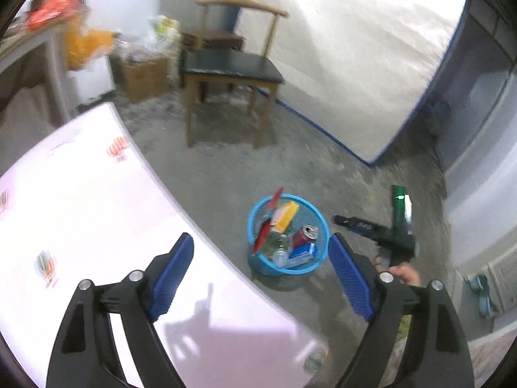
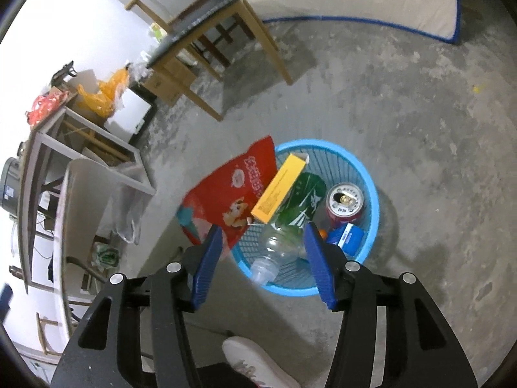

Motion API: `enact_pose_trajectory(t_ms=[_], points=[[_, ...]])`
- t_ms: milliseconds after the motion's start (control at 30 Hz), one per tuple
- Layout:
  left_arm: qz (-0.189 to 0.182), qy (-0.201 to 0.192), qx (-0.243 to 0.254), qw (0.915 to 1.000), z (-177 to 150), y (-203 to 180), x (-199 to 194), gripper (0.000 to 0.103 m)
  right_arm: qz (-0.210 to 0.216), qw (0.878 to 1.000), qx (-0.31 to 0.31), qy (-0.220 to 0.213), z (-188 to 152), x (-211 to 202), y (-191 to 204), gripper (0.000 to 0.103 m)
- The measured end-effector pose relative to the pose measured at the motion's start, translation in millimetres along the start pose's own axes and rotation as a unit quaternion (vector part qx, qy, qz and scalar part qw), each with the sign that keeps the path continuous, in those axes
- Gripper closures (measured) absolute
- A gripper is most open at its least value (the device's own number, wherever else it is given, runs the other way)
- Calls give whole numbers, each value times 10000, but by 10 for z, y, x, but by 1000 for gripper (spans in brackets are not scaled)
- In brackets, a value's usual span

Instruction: Collect trash

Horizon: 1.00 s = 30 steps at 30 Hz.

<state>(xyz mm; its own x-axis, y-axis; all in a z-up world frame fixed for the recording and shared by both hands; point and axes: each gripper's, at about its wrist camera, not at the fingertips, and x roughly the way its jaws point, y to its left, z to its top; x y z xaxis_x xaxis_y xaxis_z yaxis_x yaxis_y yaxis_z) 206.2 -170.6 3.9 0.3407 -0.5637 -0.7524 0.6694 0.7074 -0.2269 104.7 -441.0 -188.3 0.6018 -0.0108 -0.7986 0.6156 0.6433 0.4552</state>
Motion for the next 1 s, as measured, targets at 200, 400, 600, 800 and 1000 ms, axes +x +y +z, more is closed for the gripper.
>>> enact_pose_trajectory(t_ms=[200, 400, 600, 800, 1000], points=[[486, -689, -364, 9958, -568, 130, -695, 10, -22, 9981, -449, -432, -215, -630, 207, 44], [819, -1159, -903, 9858, -1029, 101, -1082, 6, -91, 9860, -1241, -1106, -591, -1373, 621, 19], [1336, -1245, -1910, 9645, -1434, 51, -1239, 5, -211, 9610, -2119, -1764, -1058, -1997, 1072, 8], [2034, -982, -2123, 9508, -1666, -20, -1256, 5, -88, 9571, -2484, -1491, -1449, -2080, 1325, 8], [2789, -1302, -1854, 9332, -1819, -185, -1361, 6, -1038, 9304, -3161, -1540, -1788, -1906, 1591, 8]])
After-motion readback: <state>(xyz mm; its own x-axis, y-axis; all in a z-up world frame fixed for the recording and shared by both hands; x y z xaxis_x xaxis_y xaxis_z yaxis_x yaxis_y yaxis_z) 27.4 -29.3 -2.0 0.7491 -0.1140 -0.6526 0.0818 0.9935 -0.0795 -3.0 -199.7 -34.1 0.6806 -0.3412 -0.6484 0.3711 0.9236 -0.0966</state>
